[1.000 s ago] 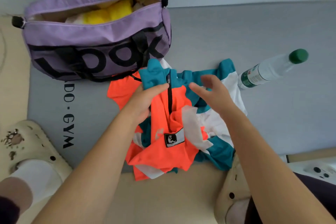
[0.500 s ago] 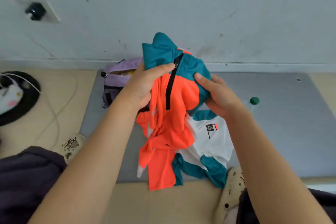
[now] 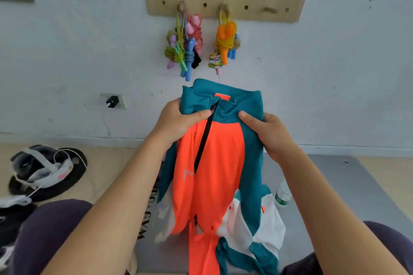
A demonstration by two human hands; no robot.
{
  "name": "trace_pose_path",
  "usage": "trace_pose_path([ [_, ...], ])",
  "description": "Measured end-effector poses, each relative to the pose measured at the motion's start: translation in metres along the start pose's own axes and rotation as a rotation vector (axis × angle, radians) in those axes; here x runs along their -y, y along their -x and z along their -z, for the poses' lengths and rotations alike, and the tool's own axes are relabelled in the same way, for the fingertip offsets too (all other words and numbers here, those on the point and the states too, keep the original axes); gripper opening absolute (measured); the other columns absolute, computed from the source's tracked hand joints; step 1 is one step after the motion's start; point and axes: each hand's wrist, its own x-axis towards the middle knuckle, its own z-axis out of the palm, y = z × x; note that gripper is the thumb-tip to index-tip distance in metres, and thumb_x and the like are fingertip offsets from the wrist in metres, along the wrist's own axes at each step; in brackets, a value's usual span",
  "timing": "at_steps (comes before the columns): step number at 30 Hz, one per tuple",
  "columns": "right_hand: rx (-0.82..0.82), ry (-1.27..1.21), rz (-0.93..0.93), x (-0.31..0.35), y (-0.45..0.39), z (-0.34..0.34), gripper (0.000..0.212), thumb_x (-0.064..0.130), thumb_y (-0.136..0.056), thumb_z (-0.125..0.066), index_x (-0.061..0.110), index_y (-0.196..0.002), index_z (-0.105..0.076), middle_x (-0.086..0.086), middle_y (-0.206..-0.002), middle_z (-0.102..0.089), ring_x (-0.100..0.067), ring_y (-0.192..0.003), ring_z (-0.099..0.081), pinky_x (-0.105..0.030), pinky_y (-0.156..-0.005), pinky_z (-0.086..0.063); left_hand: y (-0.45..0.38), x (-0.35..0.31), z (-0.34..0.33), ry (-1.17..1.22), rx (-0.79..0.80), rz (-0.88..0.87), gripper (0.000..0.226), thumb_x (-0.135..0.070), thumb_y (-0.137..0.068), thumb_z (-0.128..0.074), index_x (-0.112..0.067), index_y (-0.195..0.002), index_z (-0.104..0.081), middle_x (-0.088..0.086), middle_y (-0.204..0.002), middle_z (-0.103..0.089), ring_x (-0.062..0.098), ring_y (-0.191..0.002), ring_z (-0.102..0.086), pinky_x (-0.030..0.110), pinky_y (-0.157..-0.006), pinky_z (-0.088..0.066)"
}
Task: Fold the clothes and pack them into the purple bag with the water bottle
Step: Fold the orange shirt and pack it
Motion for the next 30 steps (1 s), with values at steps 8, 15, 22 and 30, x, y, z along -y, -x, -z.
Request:
trace_pose_path([
  [8, -0.012, 0.182, -0.042, -0.043, -0.012, 0.024, 0.044, 0.031, -0.098, -0.055, -0.013, -0.095, -0.053, -0.01, -0.085, -0.055, -0.02, -0.08, -0.049, -0.037, -0.076, -0.037, 0.001, 0.06, 0.028, -0.244, 0.229, 0.326, 0.029, -0.039, -0.07, -0.085, -0.023, -0.092, -0.075, -0.011, -0.089, -0.076, 0.004, -0.08, -0.071, 0.017, -0.068, -0.052],
  [15, 0.009, 0.262, -0.139, -0.1, -0.008, 0.043, 0.038, 0.025, -0.095, -0.058, -0.011, -0.086, -0.053, -0.008, -0.077, -0.048, -0.019, -0.074, -0.043, -0.034, -0.071, -0.033, 0.026, 0.114, 0.025, 0.075, 0.277, 0.541, 0.038, -0.046, -0.06, -0.081, -0.025, -0.091, -0.079, 0.004, -0.099, -0.077, 0.017, -0.088, -0.073, 0.024, -0.073, -0.057],
  [22, -0.022, 0.192, -0.256, -0.135, 0.008, 0.051, 0.013, 0.023, -0.088, -0.067, 0.014, -0.084, -0.075, -0.012, -0.088, -0.072, -0.022, -0.082, -0.066, -0.05, -0.086, -0.051, 0.035, 0.139, 0.012, -0.023, 0.122, 0.401, 0.017, -0.032, -0.081, -0.076, -0.035, -0.098, -0.077, -0.004, -0.1, -0.077, 0.013, -0.093, -0.072, 0.02, -0.075, -0.054],
  [30, -0.051, 0.307, -0.207, -0.126, 0.008, 0.043, 0.028, 0.026, -0.099, -0.05, 0.008, -0.08, -0.059, -0.01, -0.077, -0.054, -0.021, -0.075, -0.048, -0.038, -0.071, -0.039, 0.038, 0.131, -0.004, -0.136, 0.011, 0.238, 0.018, -0.021, -0.097, -0.059, -0.029, -0.085, -0.071, 0.012, -0.087, -0.072, 0.016, -0.074, -0.063, 0.034, -0.071, -0.046],
])
